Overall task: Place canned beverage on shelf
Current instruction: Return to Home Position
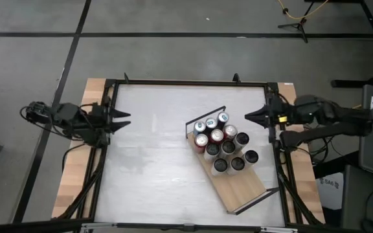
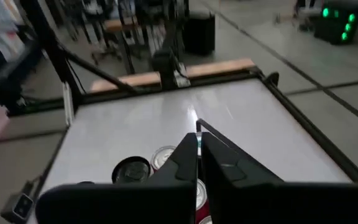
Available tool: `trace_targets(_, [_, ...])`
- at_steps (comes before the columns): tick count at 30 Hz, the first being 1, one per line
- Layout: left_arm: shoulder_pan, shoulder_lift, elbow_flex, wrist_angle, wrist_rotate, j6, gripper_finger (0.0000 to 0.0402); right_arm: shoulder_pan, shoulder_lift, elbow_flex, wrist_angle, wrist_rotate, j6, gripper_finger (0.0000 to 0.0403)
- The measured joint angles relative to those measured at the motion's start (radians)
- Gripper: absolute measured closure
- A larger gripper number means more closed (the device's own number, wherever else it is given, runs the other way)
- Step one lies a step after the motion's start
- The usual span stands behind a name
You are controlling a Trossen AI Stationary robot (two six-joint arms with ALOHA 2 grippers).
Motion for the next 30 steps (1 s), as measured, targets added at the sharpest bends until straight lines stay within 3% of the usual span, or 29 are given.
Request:
trace_targets(13, [0.077,-0.087,-0.314,0.284,0.032,-0.026,0.0291,-0.051,-0.425,-0.399,0.200,-0.013,0.136,0.0398])
trace_targets(25, [0.203,-0.158,-0.399,0.296,0.085,-0.025,0.0318,-0.051,-0.686,-0.622,0.286,-0.009,0.187,0.0398])
trace_targets(30, [0.232,-0.253,-0.400,0.254,0.111,0.003,0.0330,-0.051,-0.689,-0.642,0.264,0.000,0.202,0.0398])
